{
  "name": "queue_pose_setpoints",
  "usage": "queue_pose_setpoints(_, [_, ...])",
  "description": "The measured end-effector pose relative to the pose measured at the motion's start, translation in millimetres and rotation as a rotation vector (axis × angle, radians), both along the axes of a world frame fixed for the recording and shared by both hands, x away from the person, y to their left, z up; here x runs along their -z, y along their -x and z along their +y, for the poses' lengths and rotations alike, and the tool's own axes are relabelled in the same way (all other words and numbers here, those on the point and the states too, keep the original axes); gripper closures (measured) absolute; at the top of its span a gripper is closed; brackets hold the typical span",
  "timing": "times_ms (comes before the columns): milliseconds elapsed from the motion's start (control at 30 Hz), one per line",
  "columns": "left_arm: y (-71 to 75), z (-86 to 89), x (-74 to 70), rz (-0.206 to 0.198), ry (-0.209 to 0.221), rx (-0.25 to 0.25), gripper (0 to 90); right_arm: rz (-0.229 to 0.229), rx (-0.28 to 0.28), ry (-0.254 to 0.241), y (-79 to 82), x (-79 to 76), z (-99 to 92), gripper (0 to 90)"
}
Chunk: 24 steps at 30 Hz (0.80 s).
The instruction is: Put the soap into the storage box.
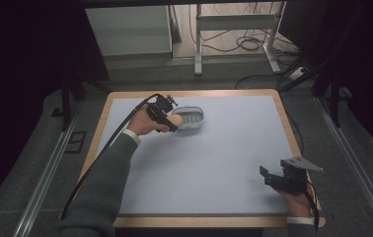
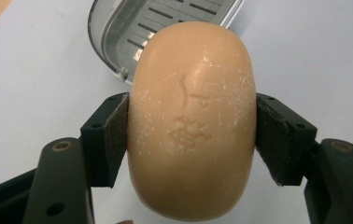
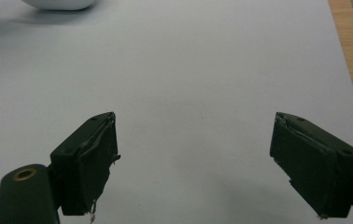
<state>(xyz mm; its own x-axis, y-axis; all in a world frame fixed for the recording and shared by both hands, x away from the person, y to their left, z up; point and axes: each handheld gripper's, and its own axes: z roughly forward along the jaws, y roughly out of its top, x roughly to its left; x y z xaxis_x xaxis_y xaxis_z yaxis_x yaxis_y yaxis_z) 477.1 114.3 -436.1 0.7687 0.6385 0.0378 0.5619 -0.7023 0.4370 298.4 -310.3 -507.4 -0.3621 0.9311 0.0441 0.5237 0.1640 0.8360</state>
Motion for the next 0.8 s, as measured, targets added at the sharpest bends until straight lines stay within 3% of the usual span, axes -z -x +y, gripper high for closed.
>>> queue_pose_setpoints(367, [-11.2, -10.7, -1.3, -0.002, 0.003, 0.024, 32.7, 0.003, -0.001, 0.003, -0.6, 1.0, -0.6, 14.9])
queue_pose_setpoints(800, [-24.8, -21.5, -1.5, -0.004, -0.022, 0.041, 32.6, 0.004, 0.003, 0.003, -1.0, 1.6, -2.5, 14.9])
